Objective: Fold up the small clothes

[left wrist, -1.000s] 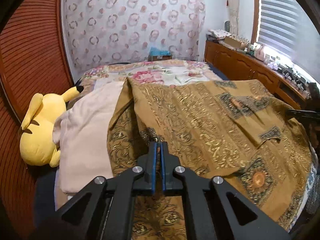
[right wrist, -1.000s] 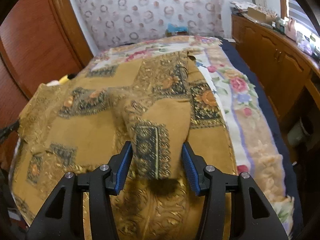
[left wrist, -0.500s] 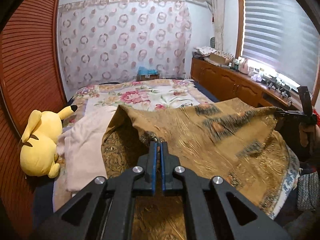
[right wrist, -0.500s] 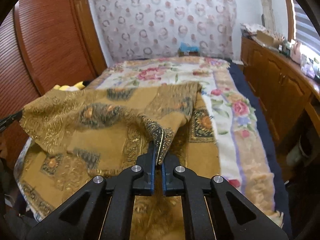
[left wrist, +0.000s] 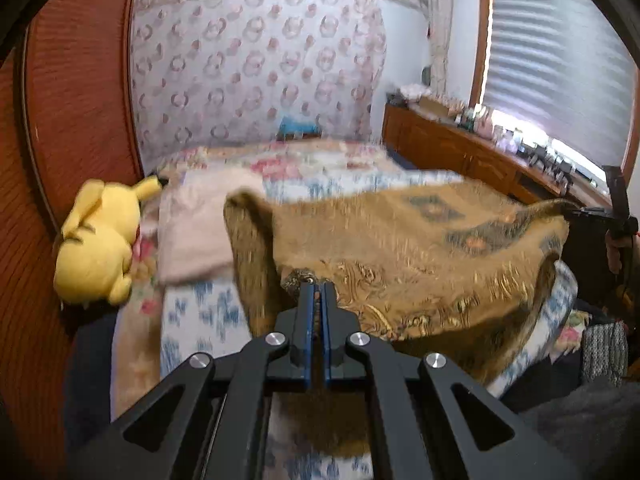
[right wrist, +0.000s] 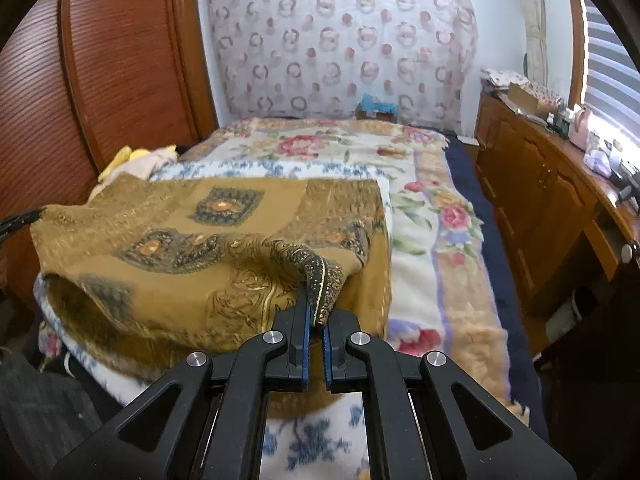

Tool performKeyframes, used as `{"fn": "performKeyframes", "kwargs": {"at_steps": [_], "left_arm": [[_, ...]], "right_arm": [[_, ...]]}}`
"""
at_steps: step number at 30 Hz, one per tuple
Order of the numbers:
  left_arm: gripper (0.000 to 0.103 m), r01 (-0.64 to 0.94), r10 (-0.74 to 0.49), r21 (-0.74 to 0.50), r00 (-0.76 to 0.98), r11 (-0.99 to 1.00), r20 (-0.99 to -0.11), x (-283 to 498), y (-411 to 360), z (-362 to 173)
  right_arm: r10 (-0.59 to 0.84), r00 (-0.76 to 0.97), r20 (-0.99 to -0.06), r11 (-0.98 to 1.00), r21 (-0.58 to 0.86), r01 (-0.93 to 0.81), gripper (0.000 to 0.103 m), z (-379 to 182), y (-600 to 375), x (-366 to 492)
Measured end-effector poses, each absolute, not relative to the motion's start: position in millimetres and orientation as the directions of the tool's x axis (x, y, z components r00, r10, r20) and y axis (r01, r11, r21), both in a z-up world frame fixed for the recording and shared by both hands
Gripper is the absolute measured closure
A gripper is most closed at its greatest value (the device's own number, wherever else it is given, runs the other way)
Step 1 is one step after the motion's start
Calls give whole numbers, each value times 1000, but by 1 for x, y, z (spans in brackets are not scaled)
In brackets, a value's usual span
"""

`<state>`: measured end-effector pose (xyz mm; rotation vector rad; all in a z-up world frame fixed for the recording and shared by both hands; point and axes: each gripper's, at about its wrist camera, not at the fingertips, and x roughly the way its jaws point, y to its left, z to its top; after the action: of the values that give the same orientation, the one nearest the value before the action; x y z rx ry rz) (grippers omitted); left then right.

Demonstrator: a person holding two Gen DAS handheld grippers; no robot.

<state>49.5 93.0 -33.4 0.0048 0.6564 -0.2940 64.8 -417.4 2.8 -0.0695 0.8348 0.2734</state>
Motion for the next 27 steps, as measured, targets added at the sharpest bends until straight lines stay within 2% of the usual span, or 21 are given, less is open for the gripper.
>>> {"fn": "performKeyframes", "kwargs": {"at_steps": [5,9,12,14,17,19,21,22,27], "left_arm": [[101,250,-274,-133,697,959,-663,48,91,-68],[98,236,-265,-136,690,962,-673,44,88,-72],[95,231,-253,-124,703,965,-665,42,88,-71],[90,226,-248,-120,714,967,-655,39,88,-67],[76,224,-251,-125,721,967,-646,38,89,-62],[61,220,-250,-127,727,967,-640,40,90,-60],[53,220,-254,-134,726,966,-640,40,89,-61],[45,217,-251,-134,724,967,-643,42,89,-63],[42,208,-240,-128,714,970,-657,48,84,-72]], "right_arm": [[190,595,-781,968,50,-245,101,-26,-416,63],[190,592,-784,971,59,-233,97,-32,-418,57],[170,604,-778,974,39,-224,90,-28,-417,53],[147,617,-773,978,18,-210,79,-22,-414,46],[123,643,-756,982,-2,-191,71,-11,-414,40],[119,660,-742,981,-13,-191,66,-5,-411,37],[130,670,-731,979,-12,-203,63,-1,-404,36],[141,671,-728,977,-7,-213,60,-1,-400,36],[199,656,-728,960,9,-280,52,-7,-368,42]]}}
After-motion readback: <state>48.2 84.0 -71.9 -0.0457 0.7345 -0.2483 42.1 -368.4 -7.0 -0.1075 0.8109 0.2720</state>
